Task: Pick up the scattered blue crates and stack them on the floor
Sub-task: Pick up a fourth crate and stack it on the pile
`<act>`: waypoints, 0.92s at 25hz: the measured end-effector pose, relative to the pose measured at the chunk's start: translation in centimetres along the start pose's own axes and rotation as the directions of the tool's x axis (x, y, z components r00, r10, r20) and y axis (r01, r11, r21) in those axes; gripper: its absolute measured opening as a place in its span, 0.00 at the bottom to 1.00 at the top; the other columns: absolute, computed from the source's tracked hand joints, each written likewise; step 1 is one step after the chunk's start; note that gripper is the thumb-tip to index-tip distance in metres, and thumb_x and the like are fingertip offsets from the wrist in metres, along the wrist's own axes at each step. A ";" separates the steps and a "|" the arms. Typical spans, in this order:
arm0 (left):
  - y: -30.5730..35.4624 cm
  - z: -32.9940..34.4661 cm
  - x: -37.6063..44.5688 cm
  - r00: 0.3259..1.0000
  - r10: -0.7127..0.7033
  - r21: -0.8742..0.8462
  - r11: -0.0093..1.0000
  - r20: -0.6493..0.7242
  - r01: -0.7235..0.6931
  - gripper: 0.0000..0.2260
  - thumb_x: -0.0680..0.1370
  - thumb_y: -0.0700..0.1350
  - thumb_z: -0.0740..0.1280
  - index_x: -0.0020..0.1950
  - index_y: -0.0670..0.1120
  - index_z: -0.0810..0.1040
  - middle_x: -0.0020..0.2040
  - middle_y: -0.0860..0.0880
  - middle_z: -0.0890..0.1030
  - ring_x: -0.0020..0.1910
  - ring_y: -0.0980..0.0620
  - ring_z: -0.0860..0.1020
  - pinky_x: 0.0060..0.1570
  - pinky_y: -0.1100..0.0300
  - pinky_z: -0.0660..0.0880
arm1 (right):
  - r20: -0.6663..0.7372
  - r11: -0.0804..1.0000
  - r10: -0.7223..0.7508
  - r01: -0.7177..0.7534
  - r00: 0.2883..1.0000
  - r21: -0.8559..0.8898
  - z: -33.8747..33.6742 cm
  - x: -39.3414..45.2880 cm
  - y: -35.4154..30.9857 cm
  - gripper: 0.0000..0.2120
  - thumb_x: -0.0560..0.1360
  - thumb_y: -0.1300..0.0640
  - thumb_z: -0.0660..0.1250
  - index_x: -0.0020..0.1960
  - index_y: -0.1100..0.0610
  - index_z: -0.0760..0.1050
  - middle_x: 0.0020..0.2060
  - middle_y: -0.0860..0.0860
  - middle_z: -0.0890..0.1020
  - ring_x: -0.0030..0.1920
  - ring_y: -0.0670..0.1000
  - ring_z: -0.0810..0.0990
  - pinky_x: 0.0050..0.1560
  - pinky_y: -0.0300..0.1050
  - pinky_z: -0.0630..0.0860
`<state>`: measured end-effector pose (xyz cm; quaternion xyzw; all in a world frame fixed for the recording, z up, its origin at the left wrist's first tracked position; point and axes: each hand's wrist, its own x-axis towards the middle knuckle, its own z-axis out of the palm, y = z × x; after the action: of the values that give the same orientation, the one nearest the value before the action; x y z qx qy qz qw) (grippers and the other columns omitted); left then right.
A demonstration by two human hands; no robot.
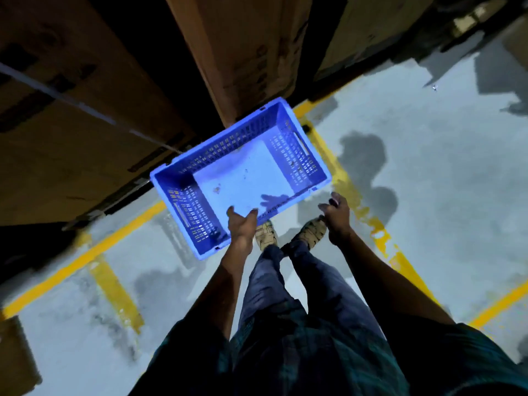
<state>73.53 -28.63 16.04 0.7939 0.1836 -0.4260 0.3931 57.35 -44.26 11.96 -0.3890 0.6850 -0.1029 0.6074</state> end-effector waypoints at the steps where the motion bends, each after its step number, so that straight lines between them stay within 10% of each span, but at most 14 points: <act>1: 0.6 0.8 -1.0 0.991 0.056 0.102 0.992 0.118 -0.068 0.29 0.77 0.46 0.70 0.75 0.46 0.63 0.61 0.48 0.73 0.54 0.50 0.75 0.51 0.63 0.72 | -0.014 0.999 0.009 -0.008 1.000 0.040 -1.1 -1.1 0.8 0.28 0.73 0.64 0.68 0.71 0.57 0.67 0.62 0.54 0.72 0.47 0.51 0.77 0.46 0.49 0.73; 9: -1.9 8.5 -8.9 0.694 0.118 0.544 0.534 0.710 -0.647 0.22 0.78 0.51 0.68 0.69 0.46 0.71 0.59 0.43 0.80 0.58 0.45 0.79 0.58 0.51 0.77 | -0.244 0.894 0.228 -0.103 0.943 0.436 -13.9 -10.5 12.2 0.22 0.76 0.67 0.62 0.67 0.53 0.65 0.57 0.58 0.78 0.45 0.56 0.78 0.41 0.46 0.74; 19: -19.1 13.4 -21.1 0.469 -0.194 0.490 0.078 0.862 -0.868 0.22 0.78 0.52 0.67 0.69 0.46 0.72 0.59 0.42 0.81 0.54 0.46 0.80 0.55 0.54 0.77 | -0.345 0.456 0.674 0.000 0.653 0.890 -22.0 -26.7 33.9 0.18 0.78 0.68 0.62 0.63 0.51 0.67 0.41 0.56 0.80 0.26 0.47 0.80 0.23 0.36 0.71; 23: -26.5 15.4 -25.2 0.356 -0.426 0.315 -0.165 0.832 -0.935 0.22 0.78 0.52 0.67 0.69 0.44 0.72 0.56 0.42 0.82 0.50 0.47 0.80 0.52 0.58 0.75 | -0.259 0.255 0.755 0.095 0.602 0.962 -22.2 -31.6 41.3 0.14 0.79 0.64 0.62 0.61 0.50 0.67 0.43 0.50 0.78 0.35 0.46 0.81 0.35 0.42 0.77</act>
<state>34.39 -23.00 19.30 0.4649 -0.6468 -0.5788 -0.1746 18.97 -2.90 15.75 0.2722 0.7408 -0.4598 0.4071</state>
